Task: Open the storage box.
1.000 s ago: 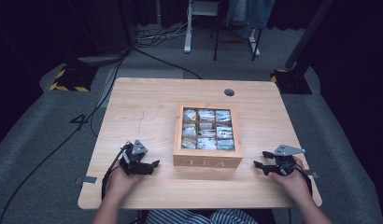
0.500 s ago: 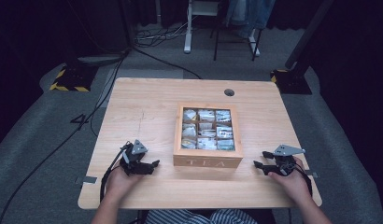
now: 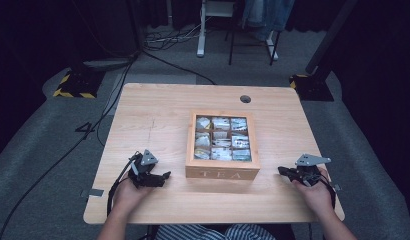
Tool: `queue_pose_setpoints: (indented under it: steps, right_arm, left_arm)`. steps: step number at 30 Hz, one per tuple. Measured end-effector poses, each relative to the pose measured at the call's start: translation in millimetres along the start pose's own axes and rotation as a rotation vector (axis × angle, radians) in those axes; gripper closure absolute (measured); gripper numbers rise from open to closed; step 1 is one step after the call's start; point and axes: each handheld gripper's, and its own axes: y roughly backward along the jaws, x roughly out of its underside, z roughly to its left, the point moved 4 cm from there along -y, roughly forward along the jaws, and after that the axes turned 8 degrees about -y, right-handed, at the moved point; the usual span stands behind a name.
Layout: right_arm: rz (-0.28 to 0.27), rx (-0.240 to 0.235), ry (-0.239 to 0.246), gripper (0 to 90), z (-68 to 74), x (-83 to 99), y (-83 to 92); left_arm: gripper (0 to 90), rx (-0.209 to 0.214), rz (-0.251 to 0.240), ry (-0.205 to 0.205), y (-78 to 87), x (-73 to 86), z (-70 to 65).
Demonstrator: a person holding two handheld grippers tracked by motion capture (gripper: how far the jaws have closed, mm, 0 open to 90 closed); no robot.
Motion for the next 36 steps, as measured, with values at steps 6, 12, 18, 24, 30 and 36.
queue_pose_setpoints:
  steps: [6,12,18,24,30,36]
  right_arm:
    - [-0.031,-0.028,-0.029,90.0,9.2,-11.6,15.3]
    - [-0.044,-0.052,-0.017,90.0,15.4,-15.2,19.3]
    - [-0.060,-0.077,-0.001,90.0,23.0,-19.0,22.0]
    - [-0.070,-0.151,0.045,90.0,43.0,-25.2,21.5]
    - [-0.061,-0.205,0.089,90.0,60.6,-28.9,16.6]
    - [-0.062,-0.243,0.091,90.0,70.3,-32.7,8.9]
  left_arm:
    - [20.1,0.002,0.000,0.003,-0.2,-0.1,-0.2]
    - [20.1,0.001,0.000,0.004,-0.2,-0.1,-0.2]
    - [20.1,0.000,0.000,0.003,-0.2,-0.1,-0.2]
    - [20.1,-0.001,0.001,0.001,-0.2,-0.2,0.0]
    - [20.1,-0.001,0.001,0.003,-0.2,-0.2,-0.1]
    - [20.1,0.000,0.001,0.004,-0.2,-0.2,-0.2]
